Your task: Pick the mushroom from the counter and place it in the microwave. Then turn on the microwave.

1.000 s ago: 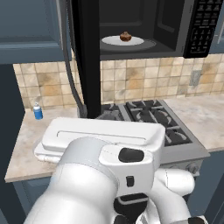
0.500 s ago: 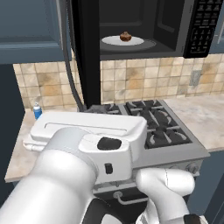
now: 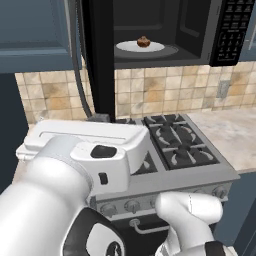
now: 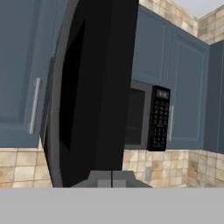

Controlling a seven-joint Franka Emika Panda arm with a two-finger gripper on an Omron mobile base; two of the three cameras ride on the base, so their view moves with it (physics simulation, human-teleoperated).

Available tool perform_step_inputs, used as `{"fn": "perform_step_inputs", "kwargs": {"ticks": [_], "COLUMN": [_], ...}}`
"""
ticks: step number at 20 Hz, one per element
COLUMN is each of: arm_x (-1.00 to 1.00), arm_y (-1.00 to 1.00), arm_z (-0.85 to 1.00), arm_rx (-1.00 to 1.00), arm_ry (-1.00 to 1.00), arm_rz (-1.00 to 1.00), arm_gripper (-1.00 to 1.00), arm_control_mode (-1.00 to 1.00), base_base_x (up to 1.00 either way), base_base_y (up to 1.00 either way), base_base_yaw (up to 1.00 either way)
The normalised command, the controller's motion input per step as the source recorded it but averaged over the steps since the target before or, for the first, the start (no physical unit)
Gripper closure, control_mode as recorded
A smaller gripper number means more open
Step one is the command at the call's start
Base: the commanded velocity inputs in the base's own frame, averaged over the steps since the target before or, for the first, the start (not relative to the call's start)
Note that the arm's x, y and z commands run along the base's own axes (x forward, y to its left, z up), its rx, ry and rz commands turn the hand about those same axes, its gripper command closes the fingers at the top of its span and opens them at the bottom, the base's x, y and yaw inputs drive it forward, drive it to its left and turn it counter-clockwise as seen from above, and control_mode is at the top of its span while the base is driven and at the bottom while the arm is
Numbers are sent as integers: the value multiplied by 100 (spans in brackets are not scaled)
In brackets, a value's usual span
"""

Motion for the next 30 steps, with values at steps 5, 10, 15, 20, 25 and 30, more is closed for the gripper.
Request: {"fn": "perform_step_inputs", "kwargs": {"ticks": [5,10,15,20,25,30], "arm_x": [20,15,17,21,20,18], "arm_y": [20,18,15,14,18,19], "arm_z": [-4,-2,0,0,-2,-3], "arm_rx": [0,0,0,0,0,0], "arm_ry": [0,0,0,0,0,0], "arm_rz": [-1,-1,-2,-2,-3,-2], "arm_gripper": [100,100,100,100,100,100], "arm_control_mode": [-100,-100,-100,-100,-100,-100], "base_base_x": [0,0,0,0,0,0], "base_base_y": [0,0,0,0,0,0], "base_base_yaw": [0,0,0,0,0,0]}}
